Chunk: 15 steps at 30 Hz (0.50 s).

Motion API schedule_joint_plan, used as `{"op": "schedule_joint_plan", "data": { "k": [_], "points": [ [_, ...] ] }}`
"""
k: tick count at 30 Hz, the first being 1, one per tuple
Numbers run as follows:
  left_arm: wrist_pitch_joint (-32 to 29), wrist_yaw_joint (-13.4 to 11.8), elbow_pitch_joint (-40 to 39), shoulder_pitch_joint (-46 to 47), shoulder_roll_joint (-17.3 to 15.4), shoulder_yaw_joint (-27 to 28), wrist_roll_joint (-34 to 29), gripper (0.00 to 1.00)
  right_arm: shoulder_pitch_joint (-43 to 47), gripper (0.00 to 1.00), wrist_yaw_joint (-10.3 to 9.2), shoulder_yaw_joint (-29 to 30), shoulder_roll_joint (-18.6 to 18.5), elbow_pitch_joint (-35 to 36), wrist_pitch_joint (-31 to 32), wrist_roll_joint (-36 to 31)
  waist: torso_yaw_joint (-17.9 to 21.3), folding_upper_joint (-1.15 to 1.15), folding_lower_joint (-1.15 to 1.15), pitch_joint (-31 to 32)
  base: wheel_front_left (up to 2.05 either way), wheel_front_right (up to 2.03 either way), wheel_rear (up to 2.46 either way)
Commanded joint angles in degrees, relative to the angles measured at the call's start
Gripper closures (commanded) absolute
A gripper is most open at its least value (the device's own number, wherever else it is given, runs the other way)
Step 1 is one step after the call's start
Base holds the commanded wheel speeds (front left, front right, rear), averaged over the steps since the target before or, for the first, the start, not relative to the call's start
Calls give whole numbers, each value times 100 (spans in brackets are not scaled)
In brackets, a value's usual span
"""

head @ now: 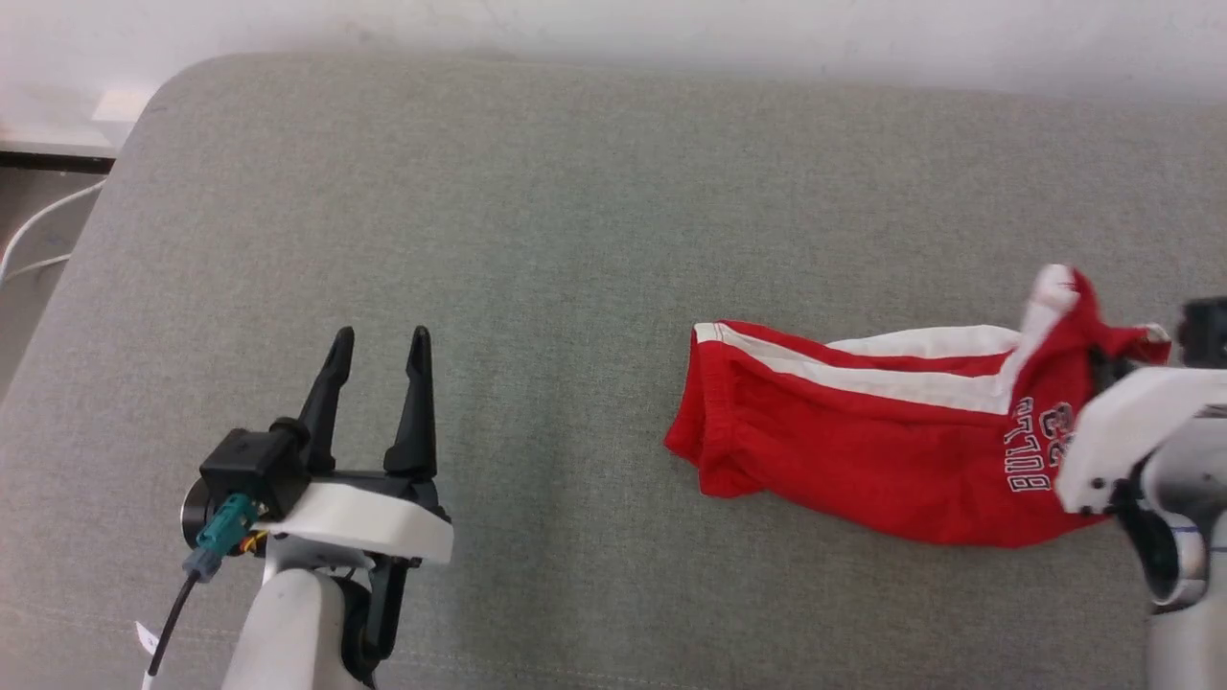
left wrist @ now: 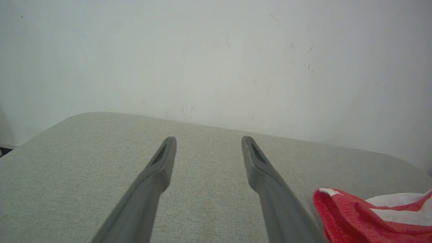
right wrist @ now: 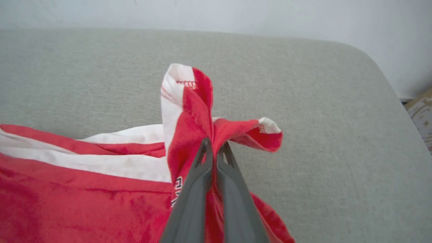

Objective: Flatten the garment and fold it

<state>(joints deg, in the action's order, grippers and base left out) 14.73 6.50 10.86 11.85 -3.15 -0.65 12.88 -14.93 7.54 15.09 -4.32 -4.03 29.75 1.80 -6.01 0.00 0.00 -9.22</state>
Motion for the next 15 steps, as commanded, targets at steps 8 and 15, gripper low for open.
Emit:
{"op": "schedule_joint_plan", "data": {
  "k": [8, 15],
  "points": [
    [27, 24, -3, 90, 25, -72, 32, 0, 152, 100, -5, -1743, -3, 1229, 967, 305, -115, 0, 0, -113, 0, 0, 0],
    [27, -4, 19, 210, 26, -171, 119, 0, -523, 100, -5, -3039, -209, 619, 1169, 497, -283, 0, 0, -293, 0, 0, 0]
  ]
}}
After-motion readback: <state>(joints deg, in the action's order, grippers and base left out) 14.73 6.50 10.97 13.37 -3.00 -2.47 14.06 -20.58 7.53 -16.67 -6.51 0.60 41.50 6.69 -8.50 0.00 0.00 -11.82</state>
